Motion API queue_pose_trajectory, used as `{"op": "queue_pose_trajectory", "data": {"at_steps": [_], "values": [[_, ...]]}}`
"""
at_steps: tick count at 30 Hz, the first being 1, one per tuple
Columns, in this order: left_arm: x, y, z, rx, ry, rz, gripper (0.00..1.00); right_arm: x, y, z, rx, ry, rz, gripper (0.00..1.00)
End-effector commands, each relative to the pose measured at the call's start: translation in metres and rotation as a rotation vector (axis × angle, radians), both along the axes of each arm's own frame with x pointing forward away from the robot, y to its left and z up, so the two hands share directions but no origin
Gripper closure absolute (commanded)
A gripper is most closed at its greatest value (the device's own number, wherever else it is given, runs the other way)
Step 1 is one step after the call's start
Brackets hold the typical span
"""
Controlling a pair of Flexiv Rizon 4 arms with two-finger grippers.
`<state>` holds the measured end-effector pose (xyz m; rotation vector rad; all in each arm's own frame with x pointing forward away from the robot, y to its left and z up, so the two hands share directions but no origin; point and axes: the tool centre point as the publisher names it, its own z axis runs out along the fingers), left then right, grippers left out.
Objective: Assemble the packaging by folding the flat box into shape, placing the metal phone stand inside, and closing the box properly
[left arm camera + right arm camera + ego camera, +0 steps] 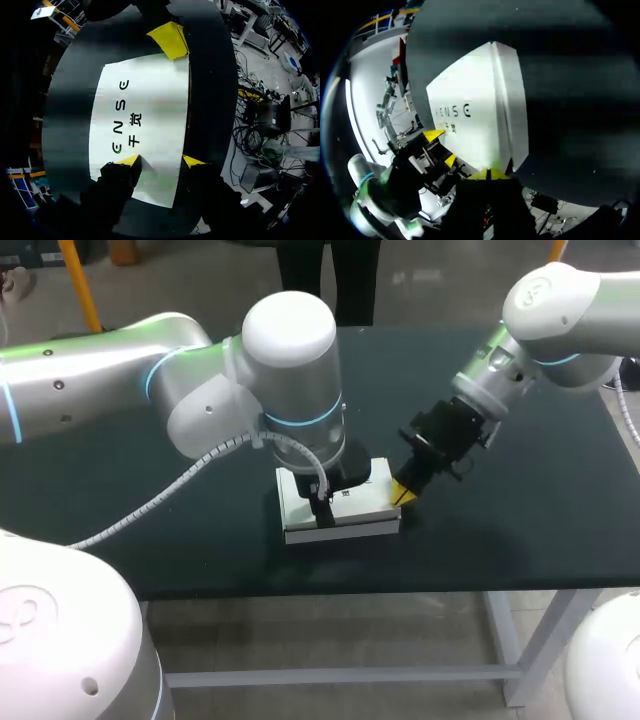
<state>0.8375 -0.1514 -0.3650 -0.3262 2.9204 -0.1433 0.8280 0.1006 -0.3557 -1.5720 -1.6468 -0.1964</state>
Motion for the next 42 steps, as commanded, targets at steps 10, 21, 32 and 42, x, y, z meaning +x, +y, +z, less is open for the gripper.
{"op": "queue_pose_trajectory", "data": {"at_steps": [10,21,32,42], "values": [[-0.011,0.012,0.015,-0.03,-0.035,-0.002,0.46,0.0,0.001,-0.007,0.008,0.012,0.004,1.0],[-0.018,0.026,0.029,-0.123,-0.032,0.005,1.0,0.0,0.004,-0.008,0.01,0.012,0.006,1.0],[-0.01,0.033,0.018,-0.2,0.029,0.04,1.0,0.0,0.007,-0.009,0.009,0.01,0.007,1.0],[-0.007,0.033,0.003,-0.211,0.068,0.039,1.0,-0.001,0.007,-0.01,0.007,0.011,0.004,1.0]]}}
